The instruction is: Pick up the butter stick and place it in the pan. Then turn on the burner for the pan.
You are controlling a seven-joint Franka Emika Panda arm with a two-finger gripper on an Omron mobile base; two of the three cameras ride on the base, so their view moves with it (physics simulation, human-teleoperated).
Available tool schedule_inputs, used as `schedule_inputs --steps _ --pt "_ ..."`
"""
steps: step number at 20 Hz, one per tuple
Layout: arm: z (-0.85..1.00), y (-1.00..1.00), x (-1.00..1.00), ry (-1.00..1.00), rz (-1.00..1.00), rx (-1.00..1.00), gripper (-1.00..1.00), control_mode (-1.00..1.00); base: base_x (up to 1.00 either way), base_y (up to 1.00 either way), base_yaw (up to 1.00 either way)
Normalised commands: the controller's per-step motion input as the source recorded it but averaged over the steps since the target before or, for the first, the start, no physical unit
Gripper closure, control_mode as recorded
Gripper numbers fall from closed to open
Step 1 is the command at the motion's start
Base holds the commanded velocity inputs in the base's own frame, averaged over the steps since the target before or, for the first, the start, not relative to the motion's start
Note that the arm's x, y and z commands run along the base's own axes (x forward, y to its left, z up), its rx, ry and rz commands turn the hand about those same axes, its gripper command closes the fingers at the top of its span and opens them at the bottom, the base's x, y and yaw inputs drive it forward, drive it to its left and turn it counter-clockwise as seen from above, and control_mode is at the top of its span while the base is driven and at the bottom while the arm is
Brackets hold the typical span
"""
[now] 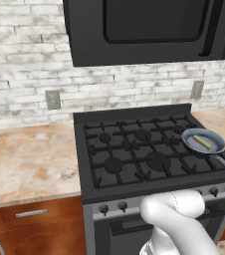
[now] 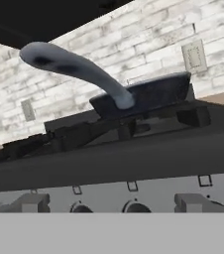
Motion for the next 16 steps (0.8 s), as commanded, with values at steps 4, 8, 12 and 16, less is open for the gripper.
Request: schedule_inputs --steps 4,8,12,16 --pt "-0.08 -0.03 0.14 -0.09 -0.02 0.09 -1.0 -1.0 0.0 0.0 0.0" --pt "-0.09 -0.09 0.14 -0.11 0.0 0.05 -1.0 -1.0 0.0 0.0 0.0" --pt "-0.08 -0.27 0.0 -0.13 -0.03 0.04 -1.0 -1.0 0.0 0.0 0.0" --pt "-0.1 -0.19 0.0 -0.12 -0.09 0.03 -1.0 -1.0 0.0 0.0 0.0"
